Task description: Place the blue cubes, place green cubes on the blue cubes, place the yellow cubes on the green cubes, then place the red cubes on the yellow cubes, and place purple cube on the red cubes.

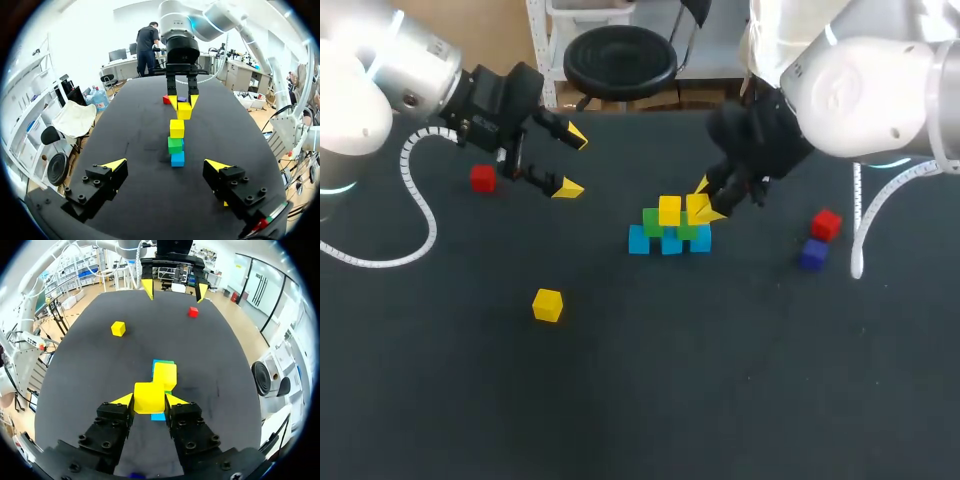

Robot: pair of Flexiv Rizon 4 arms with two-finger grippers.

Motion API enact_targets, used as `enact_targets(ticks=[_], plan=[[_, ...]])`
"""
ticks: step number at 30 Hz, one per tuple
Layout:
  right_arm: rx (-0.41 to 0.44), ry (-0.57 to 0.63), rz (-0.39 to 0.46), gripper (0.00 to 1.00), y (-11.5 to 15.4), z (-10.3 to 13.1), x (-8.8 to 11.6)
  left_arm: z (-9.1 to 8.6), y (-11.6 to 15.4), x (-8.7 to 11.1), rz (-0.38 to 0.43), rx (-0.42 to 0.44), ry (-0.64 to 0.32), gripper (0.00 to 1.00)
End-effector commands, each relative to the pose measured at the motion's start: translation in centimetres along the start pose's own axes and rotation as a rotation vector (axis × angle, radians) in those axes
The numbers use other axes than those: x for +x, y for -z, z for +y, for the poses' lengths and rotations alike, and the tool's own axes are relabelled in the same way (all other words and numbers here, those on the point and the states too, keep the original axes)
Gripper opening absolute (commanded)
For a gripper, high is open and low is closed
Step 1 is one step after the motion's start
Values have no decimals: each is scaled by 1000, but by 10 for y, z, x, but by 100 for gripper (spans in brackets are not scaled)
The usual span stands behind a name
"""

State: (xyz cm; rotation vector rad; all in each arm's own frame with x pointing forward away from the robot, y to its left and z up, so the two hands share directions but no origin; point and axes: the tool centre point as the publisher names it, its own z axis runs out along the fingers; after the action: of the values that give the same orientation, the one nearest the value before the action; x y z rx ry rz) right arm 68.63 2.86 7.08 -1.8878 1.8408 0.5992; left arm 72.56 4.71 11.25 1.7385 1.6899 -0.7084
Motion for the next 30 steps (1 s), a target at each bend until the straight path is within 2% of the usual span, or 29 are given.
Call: enact_targets(ticks=[1,30], plan=[[-8,-3,-1,0,-1,-4,0,1,0,0,1,2,0,100],[-18,-2,10,0,-7,-19,3,1,0,0,1,2,0,100]])
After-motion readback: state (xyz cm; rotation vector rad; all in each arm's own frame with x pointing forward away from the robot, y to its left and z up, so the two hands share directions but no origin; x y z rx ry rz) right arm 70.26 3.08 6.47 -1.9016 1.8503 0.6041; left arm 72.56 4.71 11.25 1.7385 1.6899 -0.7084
